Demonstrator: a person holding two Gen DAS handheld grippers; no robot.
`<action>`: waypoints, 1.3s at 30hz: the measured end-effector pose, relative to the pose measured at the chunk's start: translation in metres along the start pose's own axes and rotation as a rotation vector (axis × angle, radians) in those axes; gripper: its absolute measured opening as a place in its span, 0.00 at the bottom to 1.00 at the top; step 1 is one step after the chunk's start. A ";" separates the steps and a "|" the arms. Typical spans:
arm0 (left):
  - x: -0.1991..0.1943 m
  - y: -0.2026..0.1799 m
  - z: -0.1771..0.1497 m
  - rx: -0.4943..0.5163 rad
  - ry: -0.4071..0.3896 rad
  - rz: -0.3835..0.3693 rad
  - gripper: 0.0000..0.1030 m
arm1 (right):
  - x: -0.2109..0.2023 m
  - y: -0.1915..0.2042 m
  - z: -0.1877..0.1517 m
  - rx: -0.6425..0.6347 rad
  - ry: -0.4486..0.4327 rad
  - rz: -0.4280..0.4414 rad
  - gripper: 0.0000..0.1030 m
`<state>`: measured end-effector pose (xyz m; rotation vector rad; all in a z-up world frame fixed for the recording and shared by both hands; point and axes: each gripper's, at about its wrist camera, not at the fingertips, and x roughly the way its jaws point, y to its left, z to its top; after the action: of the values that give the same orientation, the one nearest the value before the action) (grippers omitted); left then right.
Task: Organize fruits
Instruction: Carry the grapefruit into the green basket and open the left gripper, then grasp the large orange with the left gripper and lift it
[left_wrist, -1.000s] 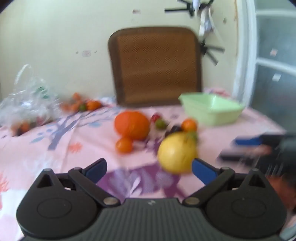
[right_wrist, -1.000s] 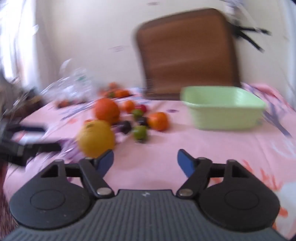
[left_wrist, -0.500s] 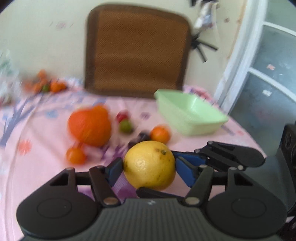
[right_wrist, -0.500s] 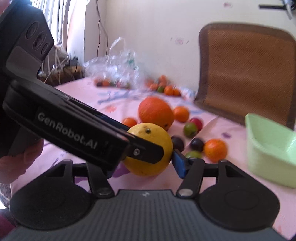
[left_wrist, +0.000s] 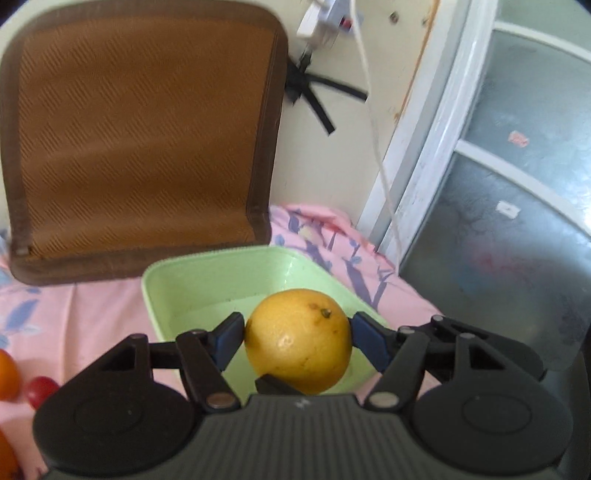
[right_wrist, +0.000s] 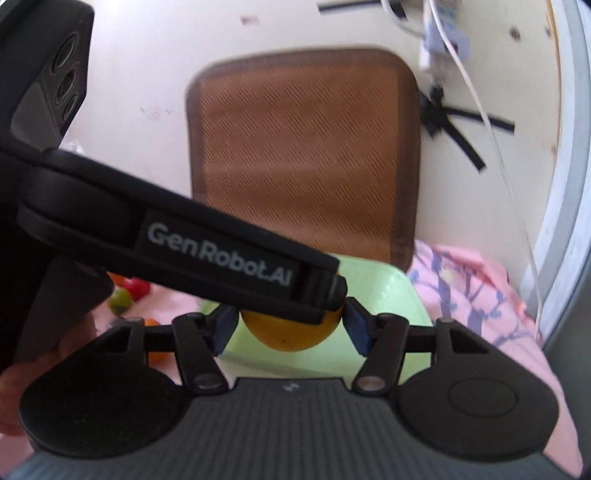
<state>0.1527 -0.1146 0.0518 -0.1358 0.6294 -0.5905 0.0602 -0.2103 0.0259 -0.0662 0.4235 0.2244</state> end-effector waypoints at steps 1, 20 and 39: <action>0.007 0.000 0.004 -0.003 0.014 0.008 0.64 | 0.004 -0.002 -0.002 0.011 0.013 0.001 0.63; -0.192 0.085 -0.050 -0.136 -0.254 0.176 0.75 | -0.023 -0.005 -0.004 0.272 -0.169 0.217 0.62; -0.158 0.193 -0.075 -0.477 -0.120 0.137 0.62 | 0.059 0.177 0.025 -0.069 0.110 0.372 0.61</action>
<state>0.0980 0.1380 0.0161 -0.5670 0.6480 -0.2892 0.0818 -0.0238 0.0211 -0.0670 0.5364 0.6037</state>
